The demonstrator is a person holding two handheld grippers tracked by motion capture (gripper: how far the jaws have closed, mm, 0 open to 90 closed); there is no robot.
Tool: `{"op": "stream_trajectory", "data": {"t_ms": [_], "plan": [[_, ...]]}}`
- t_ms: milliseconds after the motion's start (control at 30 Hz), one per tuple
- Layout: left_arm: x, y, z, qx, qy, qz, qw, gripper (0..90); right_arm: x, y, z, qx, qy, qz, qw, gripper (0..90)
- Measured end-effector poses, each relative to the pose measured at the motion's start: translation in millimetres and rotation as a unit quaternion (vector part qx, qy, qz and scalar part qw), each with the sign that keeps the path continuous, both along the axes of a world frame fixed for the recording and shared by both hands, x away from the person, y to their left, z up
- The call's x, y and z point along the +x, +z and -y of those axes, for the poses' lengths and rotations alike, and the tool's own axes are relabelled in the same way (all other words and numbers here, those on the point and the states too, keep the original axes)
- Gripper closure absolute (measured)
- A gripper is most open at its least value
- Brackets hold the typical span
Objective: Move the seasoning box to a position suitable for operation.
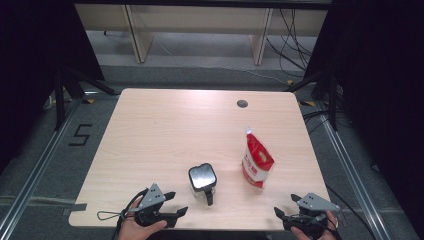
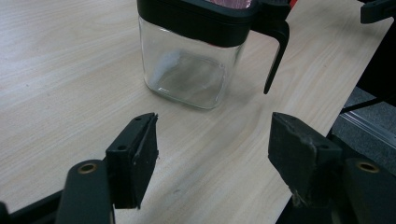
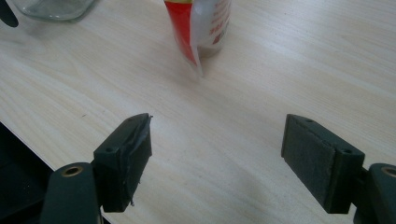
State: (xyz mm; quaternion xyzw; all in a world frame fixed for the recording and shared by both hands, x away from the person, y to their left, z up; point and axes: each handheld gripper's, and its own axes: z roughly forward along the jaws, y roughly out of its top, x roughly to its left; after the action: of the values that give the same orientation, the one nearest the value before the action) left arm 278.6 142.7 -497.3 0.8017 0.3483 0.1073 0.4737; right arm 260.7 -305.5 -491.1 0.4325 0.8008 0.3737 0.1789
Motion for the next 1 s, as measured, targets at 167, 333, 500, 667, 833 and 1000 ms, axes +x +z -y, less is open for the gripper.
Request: {"op": "stream_trajectory", "data": {"t_ms": [167, 333, 500, 667, 833, 1000], "plan": [[-2.0, 0.9, 1.6, -0.01, 0.003, -0.01, 0.9999, 33.0, 0.1, -0.1, 0.4, 0.0, -0.001, 0.001, 1.0, 25.4], [-3.3, 6.3, -1.2, -0.014, 0.003, 0.0, 0.9999, 36.8, 1.0, -0.3, 0.5, -0.003, 0.007, 0.0, 1.0, 25.4], [-8.4, 9.8, 0.5, -0.031, -0.016, 0.006, 0.9994, 56.2, 1.0, -0.2, 0.7, -0.001, 0.006, 0.001, 1.0, 25.4], [-16.4, 21.2, 12.6, -0.05, -0.04, 0.038, 0.9972, 77.4, -1.2, -1.1, -2.5, 0.004, -0.011, -0.006, 0.9999, 25.4], [-17.6, 23.6, 30.7, -0.059, -0.074, 0.035, 0.9949, 86.2, 3.0, -1.6, -2.1, -0.004, 0.012, 0.003, 0.9999, 25.5], [-12.1, 17.5, 50.2, -0.069, -0.086, 0.006, 0.994, 89.2, 3.1, -1.4, -0.3, 0.0, 0.008, 0.002, 1.0, 25.5]]}}
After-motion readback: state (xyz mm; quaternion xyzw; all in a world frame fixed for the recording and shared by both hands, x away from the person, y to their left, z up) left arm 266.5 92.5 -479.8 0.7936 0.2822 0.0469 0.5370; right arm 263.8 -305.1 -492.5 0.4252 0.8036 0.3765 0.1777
